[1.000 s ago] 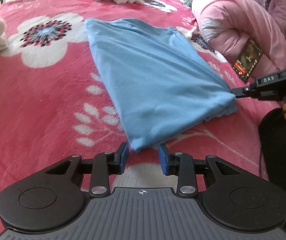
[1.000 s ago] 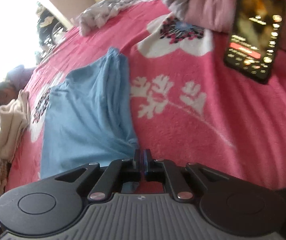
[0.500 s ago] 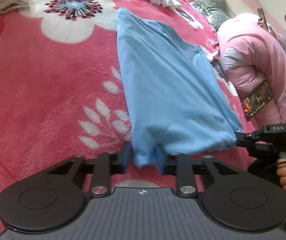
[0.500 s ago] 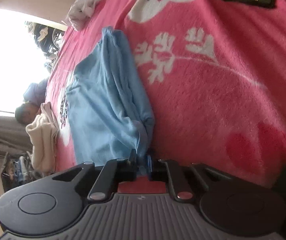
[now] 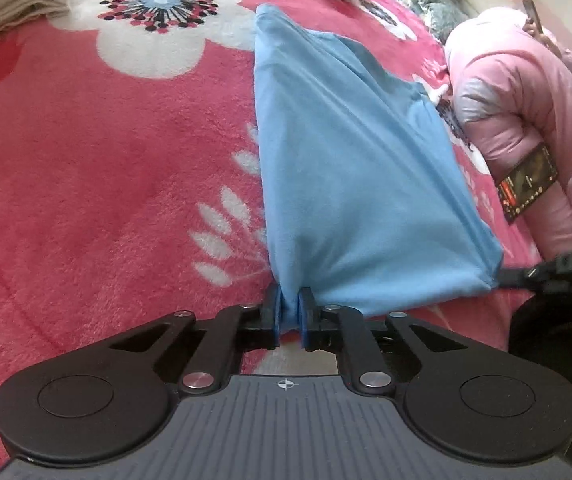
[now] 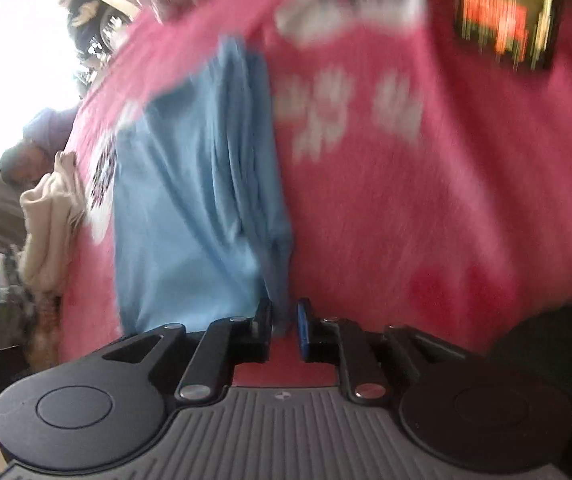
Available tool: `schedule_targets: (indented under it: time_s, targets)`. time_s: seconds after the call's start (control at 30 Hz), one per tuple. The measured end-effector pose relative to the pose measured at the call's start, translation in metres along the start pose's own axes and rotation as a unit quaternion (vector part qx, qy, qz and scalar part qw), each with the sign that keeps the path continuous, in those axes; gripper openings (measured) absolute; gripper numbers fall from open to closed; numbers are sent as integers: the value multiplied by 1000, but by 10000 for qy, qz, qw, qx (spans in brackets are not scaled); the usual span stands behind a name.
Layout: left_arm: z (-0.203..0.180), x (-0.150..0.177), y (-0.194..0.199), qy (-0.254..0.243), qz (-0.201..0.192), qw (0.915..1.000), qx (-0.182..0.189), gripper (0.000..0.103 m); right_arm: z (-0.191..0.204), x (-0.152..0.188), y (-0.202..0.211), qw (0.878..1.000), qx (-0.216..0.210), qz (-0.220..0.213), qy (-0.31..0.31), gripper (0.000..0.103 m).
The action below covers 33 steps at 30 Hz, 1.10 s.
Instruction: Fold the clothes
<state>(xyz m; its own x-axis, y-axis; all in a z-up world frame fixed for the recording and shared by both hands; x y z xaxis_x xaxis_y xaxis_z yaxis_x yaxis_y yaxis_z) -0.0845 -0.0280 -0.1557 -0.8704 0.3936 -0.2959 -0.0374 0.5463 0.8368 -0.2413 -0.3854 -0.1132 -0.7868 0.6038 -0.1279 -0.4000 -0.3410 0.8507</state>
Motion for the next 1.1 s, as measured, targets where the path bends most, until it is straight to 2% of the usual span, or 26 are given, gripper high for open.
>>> schedule_targets:
  time_s: [0.07,0.13,0.2,0.3,0.4,0.47,0.63,0.7,0.87,1.0,1.07,1.1]
  targets:
    - [-3,1,0,-87,-11,9999,-73,11,10,-15,16,9988,152,-359,294,16]
    - [-7,0,-1,-158,-2,9998,-143,11,25,-37,17,9958,121,-700,581,16]
    - [-8,0,0,-172,4,9997,-171,12,44,-60,11,9902,10,-1054,917,16]
    - [-7,1,1,-142,8,9998,-159,12,72,-89,-16,9786,165,-1320,1572,16]
    - [-6,1,0,-126,-13,9998,-145,13,94,-109,-49,9644,707,-1336,2171,16]
    - [-6,1,0,-122,-30,9998,-130,13,96,-117,-66,9593,992,-1258,2324,16]
    - [-1,2,0,-116,-31,9999,-22,14,95,-124,-90,9519,1281,-1165,2527,13]
    - [1,2,-1,-73,-21,10000,40,14,93,-124,-93,9478,1355,-1198,2625,0]
    - [4,2,-2,-19,3,9999,133,14,91,-128,-79,9343,1523,-1740,2713,0]
    - [6,2,-1,-4,31,9998,180,14,80,-141,-81,9368,1492,-1769,2626,0]
    - [6,3,-1,-38,31,9998,167,14,71,-148,-77,9502,1289,-1755,2230,2]
    - [6,3,-1,-54,29,9999,156,14,65,-152,-74,9597,1020,-1711,1981,4]
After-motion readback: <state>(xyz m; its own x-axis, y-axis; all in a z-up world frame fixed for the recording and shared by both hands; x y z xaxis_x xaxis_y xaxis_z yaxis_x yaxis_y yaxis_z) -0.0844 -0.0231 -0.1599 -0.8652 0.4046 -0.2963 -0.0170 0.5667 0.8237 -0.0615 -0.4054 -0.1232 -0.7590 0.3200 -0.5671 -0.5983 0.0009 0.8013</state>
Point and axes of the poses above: each gripper's, at about its wrist camera, not at the fingertips, and y roughly against the way its jaws point, z to its left, x to its underside, the point moved 3 cm from there along -y, roughly the way its jaws point, and after that the axes turned 8 degrees about z, right-handed, at the moved point
